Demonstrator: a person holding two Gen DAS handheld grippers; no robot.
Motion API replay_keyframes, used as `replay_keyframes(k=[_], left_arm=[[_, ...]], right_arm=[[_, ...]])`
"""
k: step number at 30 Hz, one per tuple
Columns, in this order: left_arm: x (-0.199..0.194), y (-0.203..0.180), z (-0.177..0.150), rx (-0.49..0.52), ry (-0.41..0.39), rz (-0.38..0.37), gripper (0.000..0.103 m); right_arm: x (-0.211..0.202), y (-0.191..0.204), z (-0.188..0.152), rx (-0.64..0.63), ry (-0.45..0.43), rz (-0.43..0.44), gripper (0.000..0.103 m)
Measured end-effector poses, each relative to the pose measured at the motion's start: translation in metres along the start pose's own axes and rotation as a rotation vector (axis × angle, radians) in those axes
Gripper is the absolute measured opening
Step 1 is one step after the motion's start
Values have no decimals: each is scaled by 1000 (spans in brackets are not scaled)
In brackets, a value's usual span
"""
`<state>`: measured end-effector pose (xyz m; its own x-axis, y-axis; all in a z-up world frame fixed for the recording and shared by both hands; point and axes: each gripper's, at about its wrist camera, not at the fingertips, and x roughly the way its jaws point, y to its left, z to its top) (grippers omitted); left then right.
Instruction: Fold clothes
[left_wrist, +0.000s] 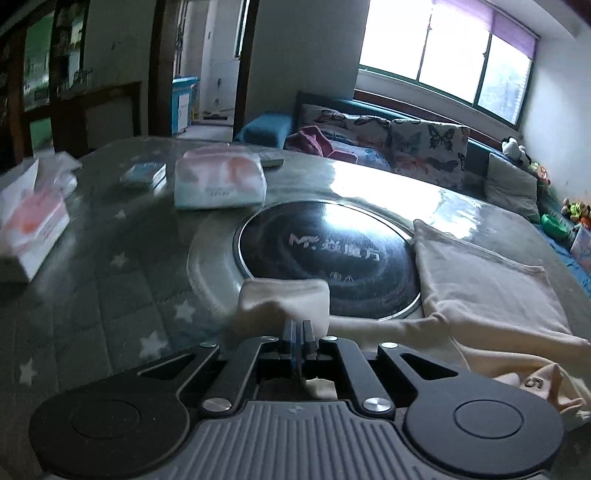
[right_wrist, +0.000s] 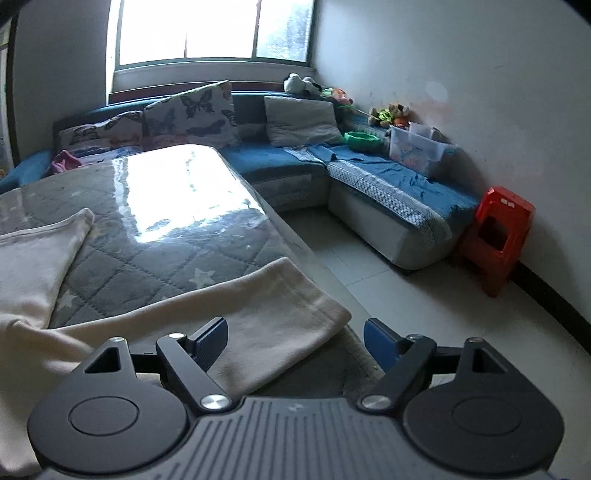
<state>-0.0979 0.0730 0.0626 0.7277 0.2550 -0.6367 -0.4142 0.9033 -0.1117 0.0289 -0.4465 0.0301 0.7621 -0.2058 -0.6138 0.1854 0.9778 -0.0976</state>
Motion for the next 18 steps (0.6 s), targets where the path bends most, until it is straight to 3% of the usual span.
replay_keyframes(k=[3,5,6,7,12,16,17,18], left_arm=[[9,-8,5,44,-5,25,15],[13,-14,6,82,-16,22,28],[14,-17,7,99,-20,20,43],[14,-21,8,112,-21,27,47],[22,-42,2,247,-45,37,50],[39,-41,-6,309,-4,73,49],[42,-38,-8,314,6,84,48],[41,-33,-9,296,9,89,39]], right_arm=[[-5,3,-2,-1,-3,27,84],[-6,6,-3,-3,-1,42,84],[-7,8,-5,-5,1,47,85],[-7,10,-6,-7,3,52,85],[-8,16,-10,-16,16,70,85],[-7,19,-12,-21,21,79,86],[-7,19,-11,-22,22,80,86],[-7,19,-11,-22,22,81,86]])
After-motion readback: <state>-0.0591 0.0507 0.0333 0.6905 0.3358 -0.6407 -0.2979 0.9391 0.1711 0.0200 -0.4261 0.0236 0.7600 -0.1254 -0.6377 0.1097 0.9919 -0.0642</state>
